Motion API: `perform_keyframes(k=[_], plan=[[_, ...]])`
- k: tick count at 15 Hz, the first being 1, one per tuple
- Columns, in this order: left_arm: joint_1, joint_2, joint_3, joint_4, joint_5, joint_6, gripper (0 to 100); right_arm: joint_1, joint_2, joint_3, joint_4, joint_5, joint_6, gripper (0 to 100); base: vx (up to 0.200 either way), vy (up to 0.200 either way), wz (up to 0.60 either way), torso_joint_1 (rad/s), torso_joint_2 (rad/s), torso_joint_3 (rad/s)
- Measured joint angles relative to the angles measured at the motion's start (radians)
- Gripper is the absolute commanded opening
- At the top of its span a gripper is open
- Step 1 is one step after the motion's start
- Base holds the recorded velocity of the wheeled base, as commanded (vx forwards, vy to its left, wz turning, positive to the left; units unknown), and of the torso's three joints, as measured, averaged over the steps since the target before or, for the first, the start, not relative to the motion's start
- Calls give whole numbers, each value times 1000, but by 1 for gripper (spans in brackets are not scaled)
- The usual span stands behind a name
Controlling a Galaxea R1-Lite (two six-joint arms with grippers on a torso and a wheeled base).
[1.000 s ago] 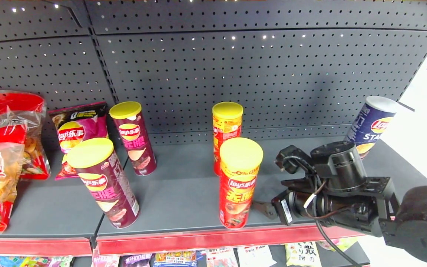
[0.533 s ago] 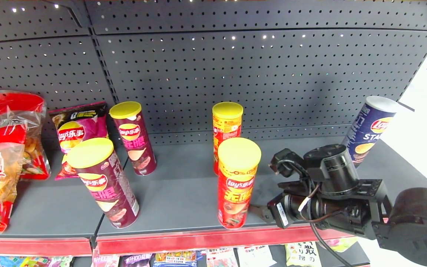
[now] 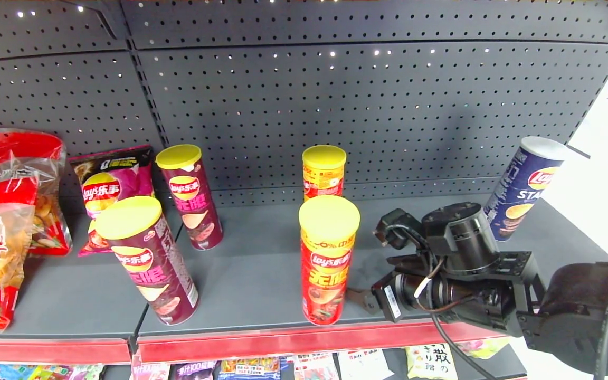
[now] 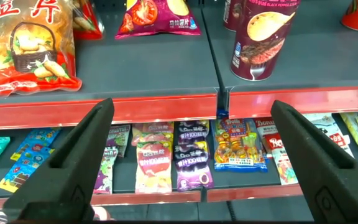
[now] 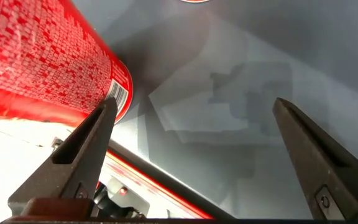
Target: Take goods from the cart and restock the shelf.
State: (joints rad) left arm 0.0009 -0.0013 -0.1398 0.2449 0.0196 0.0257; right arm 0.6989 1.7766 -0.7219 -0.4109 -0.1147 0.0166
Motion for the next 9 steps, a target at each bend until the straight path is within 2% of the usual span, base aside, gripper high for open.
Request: perform_keyframes(k=[9], plan=[[-1,0,0,0,0,0,100,21,1,-6,-1,-4,0,100,0,0,0,0,0,0]])
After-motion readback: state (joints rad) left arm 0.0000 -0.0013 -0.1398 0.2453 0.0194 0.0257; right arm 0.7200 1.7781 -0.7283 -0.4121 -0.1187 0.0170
